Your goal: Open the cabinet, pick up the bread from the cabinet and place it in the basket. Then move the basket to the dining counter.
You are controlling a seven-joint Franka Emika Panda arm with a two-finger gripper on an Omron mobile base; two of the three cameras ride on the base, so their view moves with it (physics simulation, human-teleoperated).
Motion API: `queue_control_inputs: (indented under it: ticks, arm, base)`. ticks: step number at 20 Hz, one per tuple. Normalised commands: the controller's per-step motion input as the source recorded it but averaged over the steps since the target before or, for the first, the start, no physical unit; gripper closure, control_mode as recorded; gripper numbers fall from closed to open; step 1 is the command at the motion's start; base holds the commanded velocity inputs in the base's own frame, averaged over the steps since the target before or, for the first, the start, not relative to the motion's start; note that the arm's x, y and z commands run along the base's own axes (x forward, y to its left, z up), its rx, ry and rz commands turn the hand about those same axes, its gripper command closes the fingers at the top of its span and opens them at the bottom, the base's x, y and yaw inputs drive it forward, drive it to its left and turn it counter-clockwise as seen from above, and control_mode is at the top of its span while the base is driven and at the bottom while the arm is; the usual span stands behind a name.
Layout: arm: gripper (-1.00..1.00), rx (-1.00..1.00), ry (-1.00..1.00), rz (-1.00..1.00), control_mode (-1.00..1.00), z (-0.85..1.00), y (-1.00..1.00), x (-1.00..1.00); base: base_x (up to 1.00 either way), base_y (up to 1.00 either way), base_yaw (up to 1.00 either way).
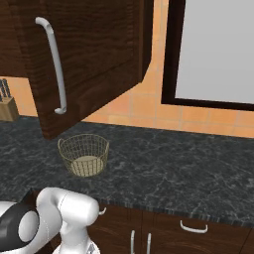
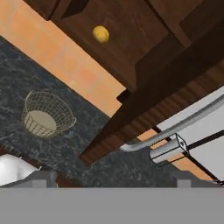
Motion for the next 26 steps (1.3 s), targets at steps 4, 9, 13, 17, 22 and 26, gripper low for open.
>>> queue_control_inputs:
  ticks: [4, 9, 13, 17, 22, 26]
  arm:
    - [-1.0, -0.31, 0.05, -0.01, -1.0, -0.14, 0.27, 0.7]
    - [-1.0, -0.25, 0.03, 0.0, -1.0, -0.22, 0.03, 0.74]
    - [-1.0, -0.29, 0.13, -0.07, -1.0, -0.39, 0.0, 0.72]
    - [-1.0, -0.32, 0.18, -0.2, -1.0, -0.42, -0.16, 0.73]
    - [-1.0, -0.17, 0.16, -0.33, -1.0, -0.2, -0.63, 0.56]
    - [-1.0, 0.0, 0.09, -0.36, -1.0, -0.01, -1.0, 0.08]
  base:
    - [0.0, 0.0, 0.0]
    - [0.0, 0.0, 0.0]
    - [0.0, 0.0, 0.0]
    - [0.0, 0.0, 0.0]
    - [0.0, 0.0, 0.0]
    - [0.0, 0.0, 0.0]
